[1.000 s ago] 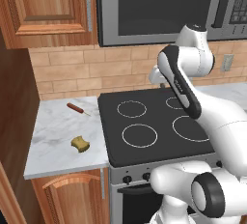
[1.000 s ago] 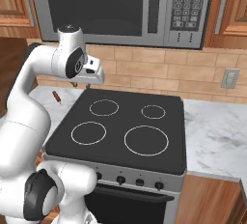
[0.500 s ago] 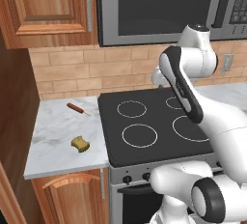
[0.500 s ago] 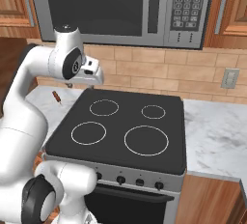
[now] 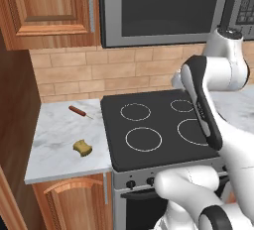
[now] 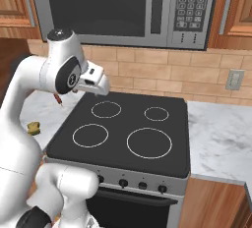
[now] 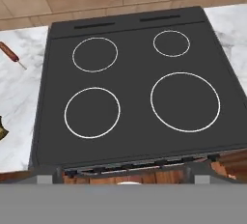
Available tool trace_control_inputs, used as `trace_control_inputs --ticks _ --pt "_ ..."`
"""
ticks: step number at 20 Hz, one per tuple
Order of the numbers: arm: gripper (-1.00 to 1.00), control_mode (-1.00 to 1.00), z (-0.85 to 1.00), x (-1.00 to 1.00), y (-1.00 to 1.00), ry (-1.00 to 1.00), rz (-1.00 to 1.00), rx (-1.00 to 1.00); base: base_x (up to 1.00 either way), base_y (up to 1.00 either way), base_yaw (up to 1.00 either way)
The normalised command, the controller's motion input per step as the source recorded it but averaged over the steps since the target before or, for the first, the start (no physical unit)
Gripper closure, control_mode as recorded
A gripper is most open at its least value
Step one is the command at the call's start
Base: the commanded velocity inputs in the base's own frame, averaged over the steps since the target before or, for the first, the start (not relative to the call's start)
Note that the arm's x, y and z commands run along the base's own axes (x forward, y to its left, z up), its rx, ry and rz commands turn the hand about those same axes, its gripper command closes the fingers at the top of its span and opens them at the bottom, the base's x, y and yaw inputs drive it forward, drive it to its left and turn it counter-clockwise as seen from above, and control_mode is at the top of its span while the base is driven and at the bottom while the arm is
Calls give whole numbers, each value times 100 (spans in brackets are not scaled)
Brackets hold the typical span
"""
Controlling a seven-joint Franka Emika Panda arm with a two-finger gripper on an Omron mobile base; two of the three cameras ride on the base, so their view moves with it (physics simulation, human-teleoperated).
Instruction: Place the sponge inside the microwave to prepare for sanitizing.
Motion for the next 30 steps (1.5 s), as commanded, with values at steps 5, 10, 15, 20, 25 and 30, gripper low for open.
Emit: trace_control_inputs --ticks 5,10,15,20,25,30 --pt "-100 -100 54 -58 -29 -27 -4 0 0 0 0" --pt "-100 -100 76 -31 -36 -23 0 -1 0 0 0" --pt "-100 -100 84 -2 -32 -20 0 -2 0 0 0" --pt "-100 -100 82 0 -32 -13 0 -9 0 0 0" --pt "-100 -100 50 17 -49 -12 0 -11 0 0 0" --pt "-100 -100 48 27 -45 -2 -1 -8 0 0 0"
